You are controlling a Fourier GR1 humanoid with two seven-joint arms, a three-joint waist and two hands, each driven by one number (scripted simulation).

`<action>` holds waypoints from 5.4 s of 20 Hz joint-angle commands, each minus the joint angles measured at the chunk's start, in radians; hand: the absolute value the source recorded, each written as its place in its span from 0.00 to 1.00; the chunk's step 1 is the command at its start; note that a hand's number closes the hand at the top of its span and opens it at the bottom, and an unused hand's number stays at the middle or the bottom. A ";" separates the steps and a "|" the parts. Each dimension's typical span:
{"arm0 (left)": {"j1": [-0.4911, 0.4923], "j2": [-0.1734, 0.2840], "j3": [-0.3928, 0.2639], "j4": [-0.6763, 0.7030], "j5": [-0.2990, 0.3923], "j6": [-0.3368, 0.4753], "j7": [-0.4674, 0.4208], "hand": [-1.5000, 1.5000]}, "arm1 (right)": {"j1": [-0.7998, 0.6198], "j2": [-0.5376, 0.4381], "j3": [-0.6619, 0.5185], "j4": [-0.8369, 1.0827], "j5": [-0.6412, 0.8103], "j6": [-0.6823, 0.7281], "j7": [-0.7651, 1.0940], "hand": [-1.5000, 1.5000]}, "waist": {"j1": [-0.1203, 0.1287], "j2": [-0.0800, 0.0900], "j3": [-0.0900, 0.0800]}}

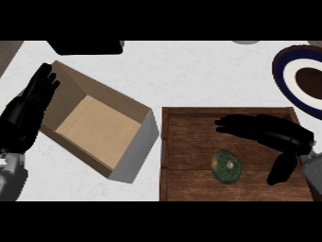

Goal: Pick the squash from the tray and place it in the plate

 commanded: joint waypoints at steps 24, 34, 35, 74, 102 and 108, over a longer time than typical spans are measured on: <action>0.064 -0.076 -0.008 0.127 -0.051 -0.005 0.030 0.50 | -0.012 0.151 0.202 0.040 0.270 -0.028 0.076 1.00 | -0.002 0.027 -0.028; 0.063 -0.071 0.011 0.096 -0.051 -0.020 0.054 0.50 | -0.028 0.251 -0.025 0.129 0.149 -0.028 0.217 1.00 | -0.015 0.030 -0.028; 0.065 -0.062 0.027 0.081 -0.046 -0.024 0.040 0.50 | -0.054 0.276 -0.105 0.177 0.113 -0.039 0.294 1.00 | -0.008 0.037 -0.029; 0.037 -0.113 0.034 0.127 -0.102 -0.047 0.038 0.50 | -0.315 0.108 -0.858 0.638 0.213 -0.906 0.854 1.00 | 0.006 0.041 -0.025; 0.032 -0.113 0.082 0.117 -0.111 -0.078 0.079 0.50 | -0.409 0.122 -1.209 0.774 -0.302 -0.620 0.320 0.00 | -0.008 0.022 -0.027; 0.074 -0.122 0.082 0.118 -0.118 -0.094 0.047 0.50 | -0.366 0.057 -1.272 0.848 -0.413 -0.388 0.329 0.00 | -0.004 0.027 -0.027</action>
